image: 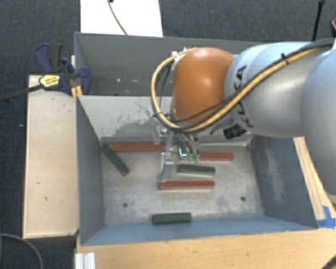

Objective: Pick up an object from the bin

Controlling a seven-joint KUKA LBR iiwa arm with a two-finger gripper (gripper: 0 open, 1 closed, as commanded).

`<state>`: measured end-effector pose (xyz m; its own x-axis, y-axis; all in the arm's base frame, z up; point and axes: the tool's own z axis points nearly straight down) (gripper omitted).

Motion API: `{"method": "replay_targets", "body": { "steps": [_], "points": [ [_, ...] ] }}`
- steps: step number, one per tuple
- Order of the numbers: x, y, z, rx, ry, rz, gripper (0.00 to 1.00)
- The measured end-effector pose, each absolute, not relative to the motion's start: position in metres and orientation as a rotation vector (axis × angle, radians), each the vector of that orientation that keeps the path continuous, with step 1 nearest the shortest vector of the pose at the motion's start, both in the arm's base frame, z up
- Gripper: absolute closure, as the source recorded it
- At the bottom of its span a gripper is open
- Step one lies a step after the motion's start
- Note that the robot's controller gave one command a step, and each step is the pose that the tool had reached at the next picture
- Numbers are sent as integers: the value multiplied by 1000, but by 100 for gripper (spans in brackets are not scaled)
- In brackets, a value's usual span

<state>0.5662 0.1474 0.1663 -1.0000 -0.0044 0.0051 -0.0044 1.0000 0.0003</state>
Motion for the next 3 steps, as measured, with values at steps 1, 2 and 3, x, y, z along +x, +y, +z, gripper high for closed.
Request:
{"method": "replay_targets", "body": {
  "steps": [1,2,3],
  "points": [
    [554,68,67,230,-3128,3,0],
    [556,72,71,230,-3135,-1,100],
    [571,79,270,292,-3140,-1,100]
  ]
}}
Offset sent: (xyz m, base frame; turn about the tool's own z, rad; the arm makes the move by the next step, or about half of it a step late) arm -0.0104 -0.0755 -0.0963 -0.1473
